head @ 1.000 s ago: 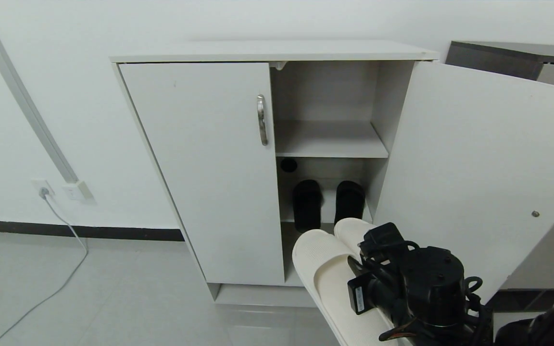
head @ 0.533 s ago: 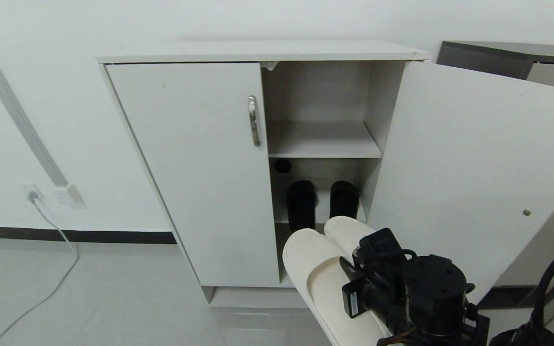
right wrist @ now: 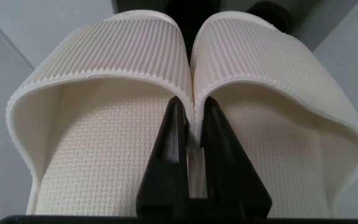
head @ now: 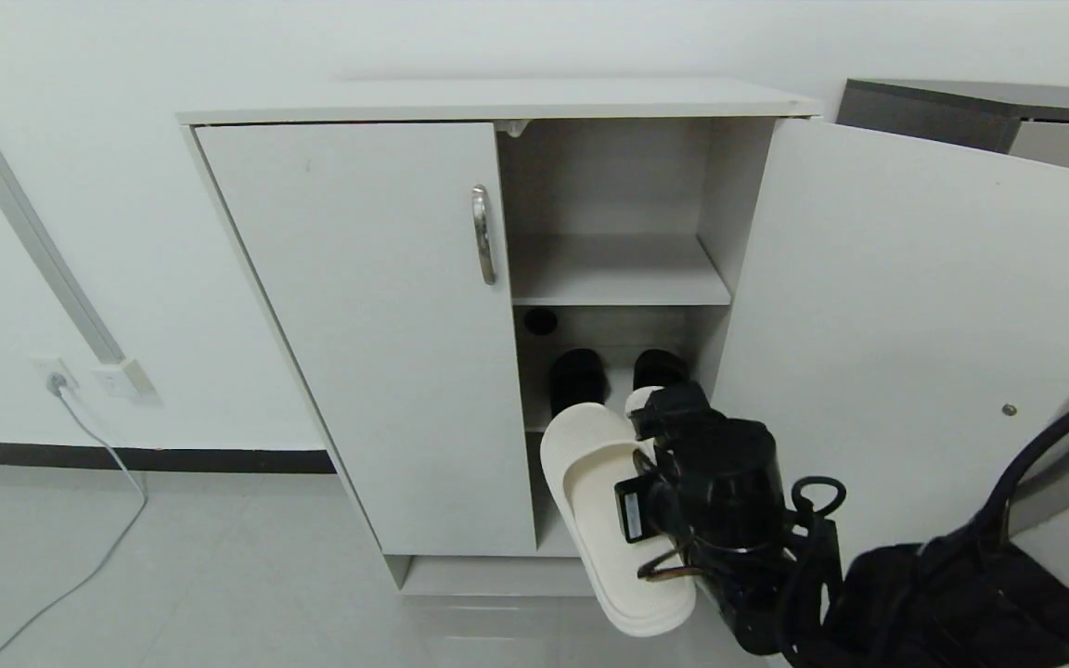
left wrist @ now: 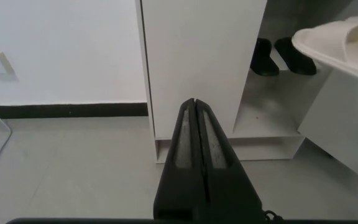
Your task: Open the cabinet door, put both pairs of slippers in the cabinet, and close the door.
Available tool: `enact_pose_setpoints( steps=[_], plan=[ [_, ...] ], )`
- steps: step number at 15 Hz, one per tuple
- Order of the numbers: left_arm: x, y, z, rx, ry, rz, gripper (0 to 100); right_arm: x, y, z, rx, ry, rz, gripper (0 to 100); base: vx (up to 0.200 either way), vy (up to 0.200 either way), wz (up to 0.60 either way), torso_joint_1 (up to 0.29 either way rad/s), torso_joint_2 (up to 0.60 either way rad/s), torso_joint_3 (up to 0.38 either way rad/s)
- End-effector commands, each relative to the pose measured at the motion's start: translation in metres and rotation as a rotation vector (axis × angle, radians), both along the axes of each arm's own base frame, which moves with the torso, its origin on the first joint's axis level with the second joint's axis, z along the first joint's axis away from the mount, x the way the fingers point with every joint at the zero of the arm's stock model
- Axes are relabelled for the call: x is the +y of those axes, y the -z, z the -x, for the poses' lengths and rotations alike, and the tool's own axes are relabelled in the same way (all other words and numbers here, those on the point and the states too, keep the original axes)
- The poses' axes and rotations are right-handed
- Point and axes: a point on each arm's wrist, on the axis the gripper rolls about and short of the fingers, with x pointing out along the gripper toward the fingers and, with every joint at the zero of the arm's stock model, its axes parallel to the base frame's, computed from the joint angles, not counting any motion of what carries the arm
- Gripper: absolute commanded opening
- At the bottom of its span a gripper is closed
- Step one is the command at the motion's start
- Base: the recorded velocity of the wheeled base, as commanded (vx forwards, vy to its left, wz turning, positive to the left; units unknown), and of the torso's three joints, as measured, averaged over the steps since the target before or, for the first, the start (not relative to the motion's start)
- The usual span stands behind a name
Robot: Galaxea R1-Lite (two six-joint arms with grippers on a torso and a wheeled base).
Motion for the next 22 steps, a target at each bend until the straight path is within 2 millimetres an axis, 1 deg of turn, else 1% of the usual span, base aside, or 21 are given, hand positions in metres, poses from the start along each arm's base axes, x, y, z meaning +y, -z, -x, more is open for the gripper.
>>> enact_pose_setpoints(
  steps=[1,2,4,5,6,8,15,18,22],
  plan=[
    [0.000,0.000,0.000,0.001,0.000,0.000,0,0.014,-0.056,-0.007,-0.047,0.073,-0.067,0,0.000,0.000,0.00,0.000,0.00,0.000],
    [0.000,0.000,0.000,0.001,0.000,0.000,0,0.020,-0.077,-0.004,-0.042,0.084,-0.076,0,0.000,0.000,0.00,0.000,0.00,0.000],
    [0.000,0.000,0.000,0.001,0.000,0.000,0,0.024,-0.107,0.000,-0.033,0.112,-0.122,0,0.000,0.000,0.00,0.000,0.00,0.000],
    [0.000,0.000,0.000,0.001,0.000,0.000,0,0.024,-0.113,0.002,-0.026,0.114,-0.121,0,0.000,0.000,0.00,0.000,0.00,0.000],
    [0.000,0.000,0.000,0.001,0.000,0.000,0,0.023,-0.125,0.010,-0.027,0.127,-0.110,0,0.000,0.000,0.00,0.000,0.00,0.000],
    [0.000,0.000,0.000,0.001,0.000,0.000,0,0.025,-0.135,0.011,-0.057,0.164,-0.121,0,0.000,0.000,0.00,0.000,0.00,0.000],
    [0.000,0.000,0.000,0.002,0.000,-0.001,0,0.028,-0.124,-0.003,-0.047,0.189,-0.096,0,0.000,0.000,0.00,0.000,0.00,0.000],
    [0.000,0.000,0.000,0.001,0.000,-0.001,0,0.030,-0.118,-0.007,-0.041,0.195,-0.088,0,0.200,0.000,0.00,0.004,0.00,0.004],
    [0.000,0.000,0.000,0.001,0.000,-0.003,0,0.028,-0.116,-0.011,-0.039,0.205,-0.084,0,0.200,0.000,0.00,-0.003,0.00,0.001]
  ],
)
